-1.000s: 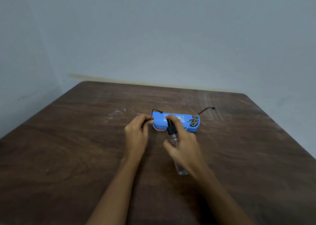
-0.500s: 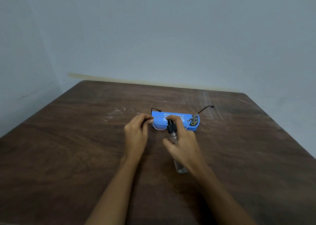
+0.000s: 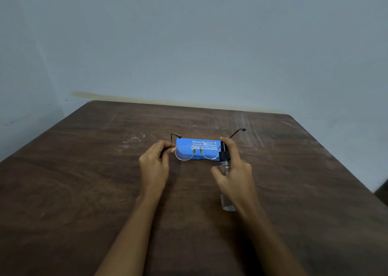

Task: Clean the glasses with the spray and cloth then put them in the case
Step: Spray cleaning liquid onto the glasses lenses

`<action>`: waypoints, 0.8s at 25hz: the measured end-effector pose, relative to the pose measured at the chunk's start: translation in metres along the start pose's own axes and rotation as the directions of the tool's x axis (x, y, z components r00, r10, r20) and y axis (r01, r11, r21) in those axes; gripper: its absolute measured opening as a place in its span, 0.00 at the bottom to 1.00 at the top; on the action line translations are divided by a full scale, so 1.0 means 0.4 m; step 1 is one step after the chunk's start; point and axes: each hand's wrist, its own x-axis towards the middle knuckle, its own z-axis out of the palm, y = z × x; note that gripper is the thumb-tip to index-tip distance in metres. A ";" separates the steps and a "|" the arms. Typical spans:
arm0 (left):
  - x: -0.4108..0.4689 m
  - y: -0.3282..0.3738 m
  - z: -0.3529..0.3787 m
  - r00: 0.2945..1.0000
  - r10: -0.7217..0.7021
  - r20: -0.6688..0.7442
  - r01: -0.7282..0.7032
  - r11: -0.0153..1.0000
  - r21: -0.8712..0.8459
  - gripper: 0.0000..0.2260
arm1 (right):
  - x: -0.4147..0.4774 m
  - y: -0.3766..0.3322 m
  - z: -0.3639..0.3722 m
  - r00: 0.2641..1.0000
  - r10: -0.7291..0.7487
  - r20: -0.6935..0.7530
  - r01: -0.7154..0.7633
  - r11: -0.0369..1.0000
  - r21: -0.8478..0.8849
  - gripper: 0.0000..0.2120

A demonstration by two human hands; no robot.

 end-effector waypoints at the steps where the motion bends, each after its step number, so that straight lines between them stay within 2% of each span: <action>1: -0.001 0.000 0.000 1.000 0.004 0.001 -0.004 1.000 0.001 0.05 | 0.001 0.001 -0.003 1.000 -0.005 0.004 0.005 1.000 0.005 0.30; 10: -0.006 -0.001 0.000 1.000 0.014 -0.006 -0.014 1.000 -0.004 0.06 | 0.001 0.005 -0.006 1.000 0.000 0.016 -0.001 1.000 0.015 0.26; 16: -0.005 -0.005 0.000 1.000 0.010 -0.004 -0.010 1.000 0.002 0.07 | 0.003 0.005 -0.005 1.000 -0.006 0.028 0.005 1.000 0.015 0.31; 20: -0.003 -0.006 0.000 1.000 0.013 -0.008 -0.013 1.000 0.003 0.07 | 0.002 0.003 -0.006 1.000 -0.019 0.019 0.019 1.000 0.012 0.28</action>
